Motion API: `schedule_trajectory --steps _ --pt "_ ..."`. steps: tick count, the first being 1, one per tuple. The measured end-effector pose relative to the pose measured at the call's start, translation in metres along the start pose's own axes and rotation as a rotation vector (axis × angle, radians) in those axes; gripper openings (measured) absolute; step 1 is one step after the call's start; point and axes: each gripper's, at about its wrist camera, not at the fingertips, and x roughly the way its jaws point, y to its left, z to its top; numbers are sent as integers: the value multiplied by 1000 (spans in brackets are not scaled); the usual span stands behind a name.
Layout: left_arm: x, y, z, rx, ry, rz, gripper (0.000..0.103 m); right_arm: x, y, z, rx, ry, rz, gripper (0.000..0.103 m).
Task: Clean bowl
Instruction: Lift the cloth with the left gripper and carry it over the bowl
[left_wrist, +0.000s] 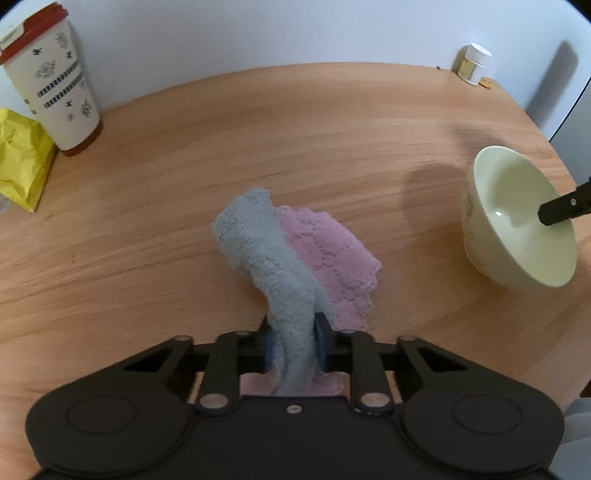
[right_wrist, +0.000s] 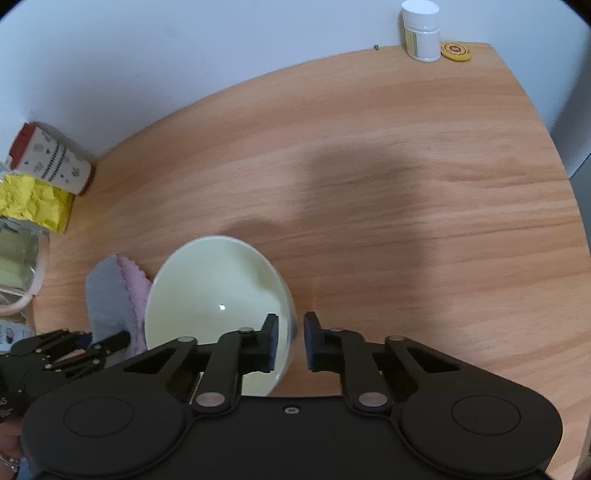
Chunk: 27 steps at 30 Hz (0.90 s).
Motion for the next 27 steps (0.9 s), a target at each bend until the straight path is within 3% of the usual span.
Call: schedule_trajectory --steps 4,6,10,16,22,27 --pt "2 1 -1 -13 -4 32 17 2 2 0 9 -3 -10 7" --pt "3 6 -1 -64 4 1 15 2 6 -1 -7 -5 -23 7" --pt "1 11 1 -66 0 6 13 0 1 -2 -9 -3 -22 7" --pt "-18 22 6 -123 -35 -75 13 -2 -2 -1 25 -6 -9 7" --pt "-52 13 18 -112 -111 -164 13 -1 7 -4 -18 -14 -39 7" --pt "-77 -8 29 -44 -150 -236 13 -2 3 -5 -19 -14 -28 7"
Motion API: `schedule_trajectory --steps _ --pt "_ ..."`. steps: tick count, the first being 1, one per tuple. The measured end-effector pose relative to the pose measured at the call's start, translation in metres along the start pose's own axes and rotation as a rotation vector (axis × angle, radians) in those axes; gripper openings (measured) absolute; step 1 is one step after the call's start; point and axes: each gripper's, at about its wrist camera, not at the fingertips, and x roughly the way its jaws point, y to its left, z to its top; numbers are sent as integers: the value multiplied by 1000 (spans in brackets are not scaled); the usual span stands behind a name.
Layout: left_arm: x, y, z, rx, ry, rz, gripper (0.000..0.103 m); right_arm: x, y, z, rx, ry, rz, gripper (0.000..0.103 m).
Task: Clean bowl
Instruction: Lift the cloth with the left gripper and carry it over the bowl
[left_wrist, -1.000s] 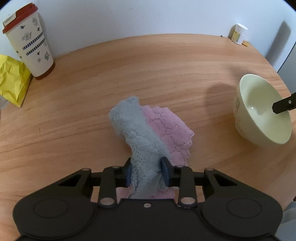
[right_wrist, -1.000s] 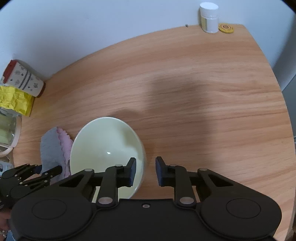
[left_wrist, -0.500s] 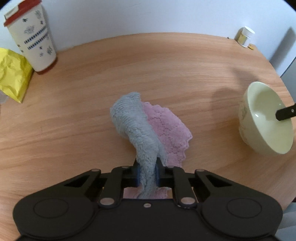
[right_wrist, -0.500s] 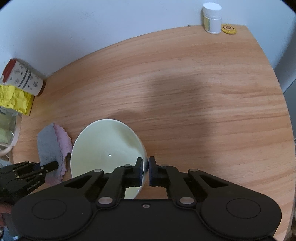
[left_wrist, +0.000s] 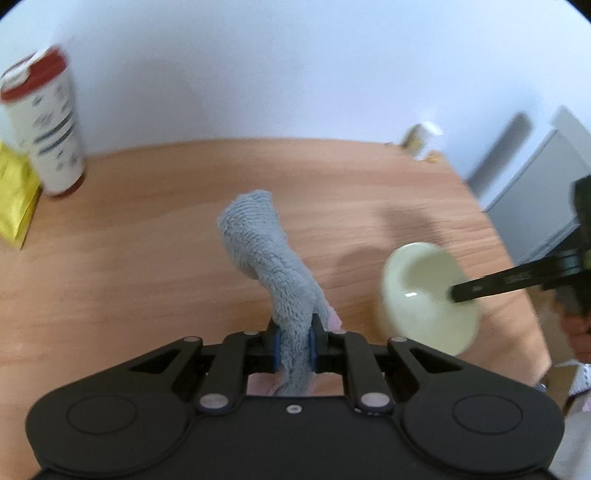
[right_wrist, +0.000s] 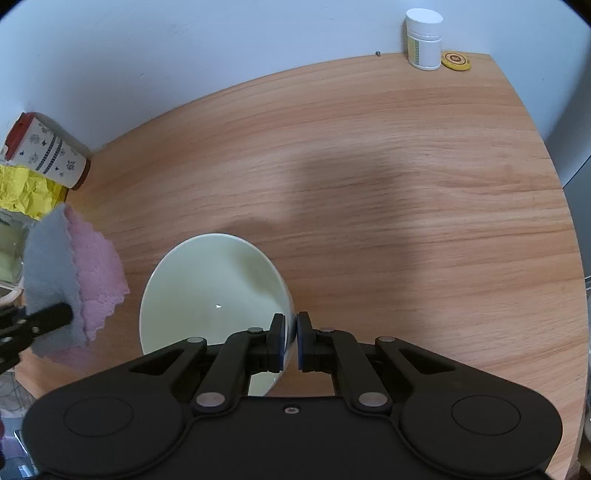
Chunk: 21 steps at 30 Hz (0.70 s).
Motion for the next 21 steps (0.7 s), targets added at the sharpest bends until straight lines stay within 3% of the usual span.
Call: schedule_trajectory --steps 7,11,21 --pt "1 -40 10 98 22 -100 13 0 -1 -6 -19 0 12 8" --pt "9 -60 10 163 47 -124 13 3 1 -9 -3 18 27 8" --pt "35 -83 7 217 118 -165 13 5 -1 -11 10 44 34 8"
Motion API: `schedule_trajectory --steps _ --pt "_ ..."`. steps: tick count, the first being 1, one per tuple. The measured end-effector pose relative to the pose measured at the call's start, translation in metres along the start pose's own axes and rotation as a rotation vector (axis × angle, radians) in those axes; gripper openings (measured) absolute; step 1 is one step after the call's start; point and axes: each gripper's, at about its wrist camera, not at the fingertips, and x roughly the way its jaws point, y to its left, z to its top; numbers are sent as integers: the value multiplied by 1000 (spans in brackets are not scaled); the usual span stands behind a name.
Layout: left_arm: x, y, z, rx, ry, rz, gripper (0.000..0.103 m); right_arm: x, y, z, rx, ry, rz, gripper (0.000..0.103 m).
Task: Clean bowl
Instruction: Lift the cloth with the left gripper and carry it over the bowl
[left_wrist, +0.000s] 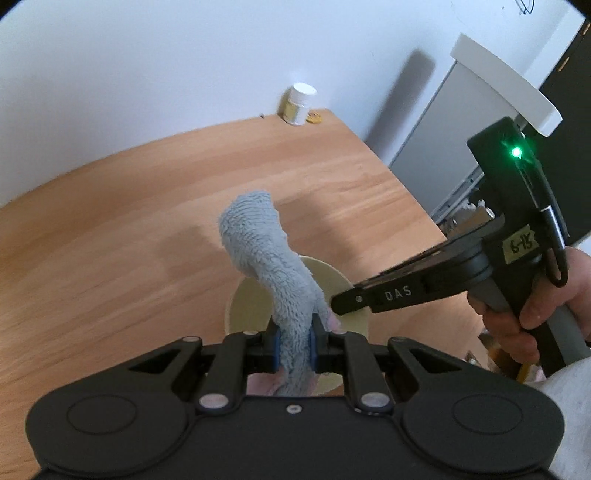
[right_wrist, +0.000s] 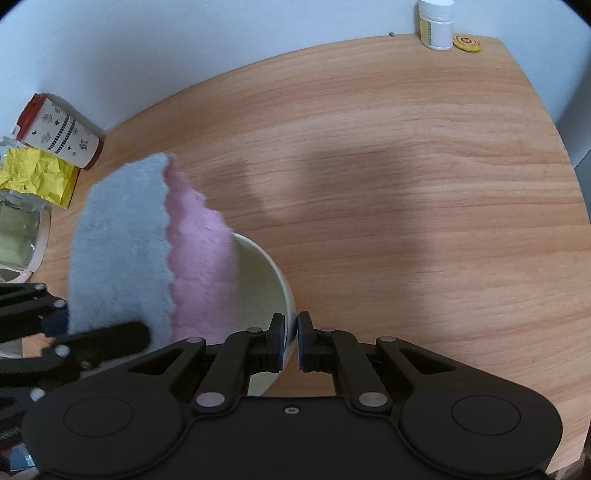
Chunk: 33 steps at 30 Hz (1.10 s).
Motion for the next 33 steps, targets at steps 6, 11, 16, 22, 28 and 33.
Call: schedule_trajectory --steps 6,11,16,22,28,33 --pt "22 -1 6 -4 43 -9 13 -1 -3 2 0 4 22 11" --pt "41 0 5 9 95 -2 14 -5 2 -1 -9 5 29 13" --pt "55 5 3 1 124 12 14 -13 -1 -1 -3 -7 55 15" --pt "68 8 -2 -28 143 42 14 -14 -5 0 5 -6 80 16" --pt "62 10 -4 -28 143 70 29 -28 3 1 -57 -45 83 31" --pt "26 13 -3 -64 69 67 43 -46 25 -2 -303 -113 59 55"
